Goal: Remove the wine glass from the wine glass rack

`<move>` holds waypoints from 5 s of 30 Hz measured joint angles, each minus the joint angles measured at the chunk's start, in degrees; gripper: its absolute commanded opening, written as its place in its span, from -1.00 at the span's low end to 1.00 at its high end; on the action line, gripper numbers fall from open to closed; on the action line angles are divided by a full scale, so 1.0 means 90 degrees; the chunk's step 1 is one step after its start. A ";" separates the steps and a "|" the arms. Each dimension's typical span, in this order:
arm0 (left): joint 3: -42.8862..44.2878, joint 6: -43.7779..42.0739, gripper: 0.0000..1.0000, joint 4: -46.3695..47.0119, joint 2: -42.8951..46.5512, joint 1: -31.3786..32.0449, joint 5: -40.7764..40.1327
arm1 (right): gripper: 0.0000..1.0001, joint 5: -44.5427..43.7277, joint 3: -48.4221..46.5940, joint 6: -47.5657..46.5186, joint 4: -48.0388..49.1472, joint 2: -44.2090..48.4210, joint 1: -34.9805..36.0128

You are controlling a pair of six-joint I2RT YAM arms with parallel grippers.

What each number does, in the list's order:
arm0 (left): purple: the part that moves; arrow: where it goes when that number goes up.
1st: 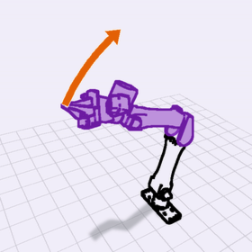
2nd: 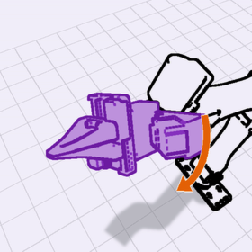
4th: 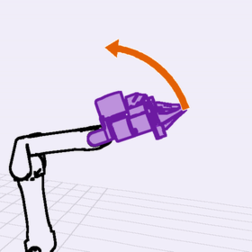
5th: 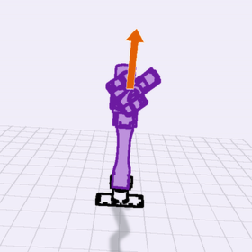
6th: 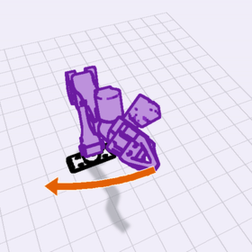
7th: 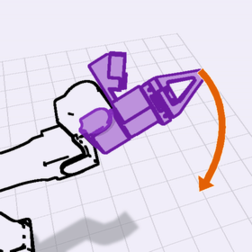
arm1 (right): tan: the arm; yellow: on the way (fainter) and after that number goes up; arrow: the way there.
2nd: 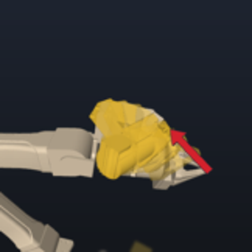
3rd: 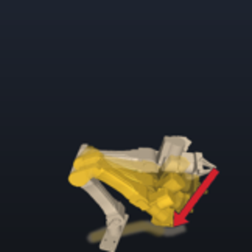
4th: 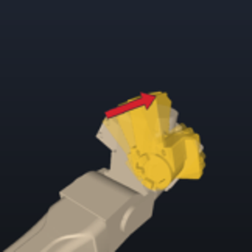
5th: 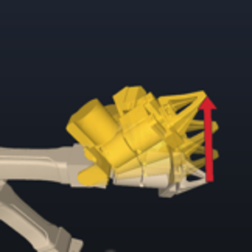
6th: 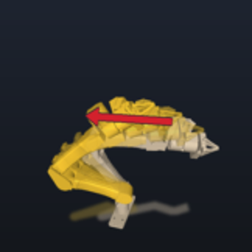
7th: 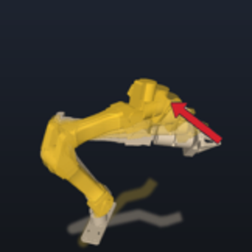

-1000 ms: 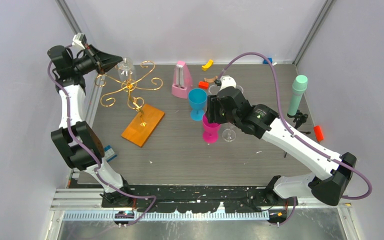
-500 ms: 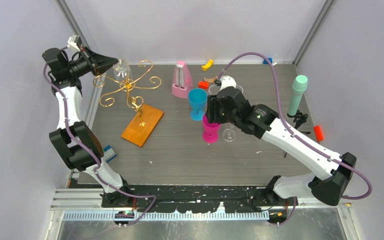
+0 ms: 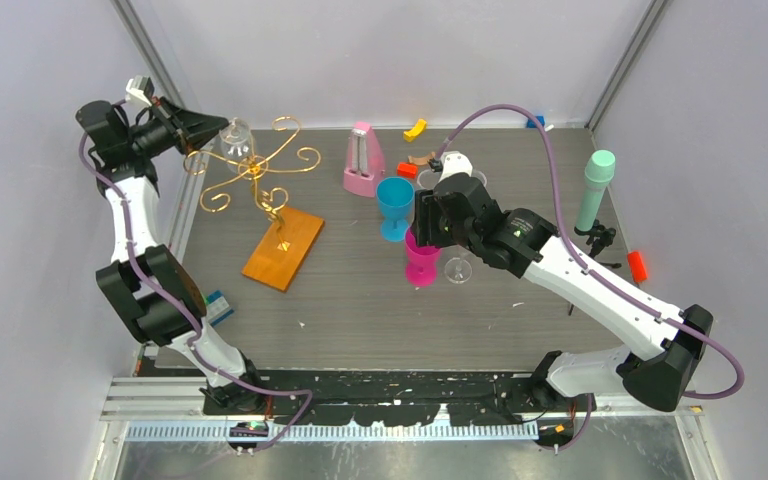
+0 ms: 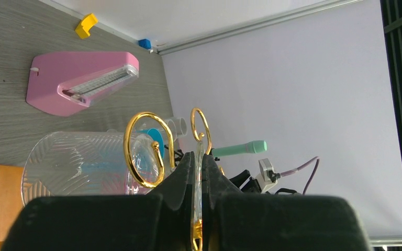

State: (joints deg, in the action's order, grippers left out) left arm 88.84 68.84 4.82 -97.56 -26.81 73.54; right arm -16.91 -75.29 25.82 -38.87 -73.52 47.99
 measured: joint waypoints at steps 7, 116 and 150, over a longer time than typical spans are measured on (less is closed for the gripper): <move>-0.0024 0.0022 -1.00 -0.0051 0.0117 -0.0049 -0.0097 | 0.08 0.0000 0.0000 0.0000 0.0002 0.0000 0.0000; -0.2030 0.5525 -1.00 0.3206 0.3759 0.0202 -0.2844 | 0.46 0.2892 -0.0396 0.4709 0.9364 -0.2720 0.0381; -0.2436 0.5666 -1.00 0.2960 0.4333 0.0396 -0.3009 | 0.17 0.3402 -0.2327 0.4954 1.1878 -0.4685 0.0573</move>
State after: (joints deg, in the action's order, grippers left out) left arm 66.92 119.83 31.46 -58.57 -23.24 46.46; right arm 13.72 -96.23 70.41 68.03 -115.68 53.15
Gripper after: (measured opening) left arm 0.031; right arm 0.672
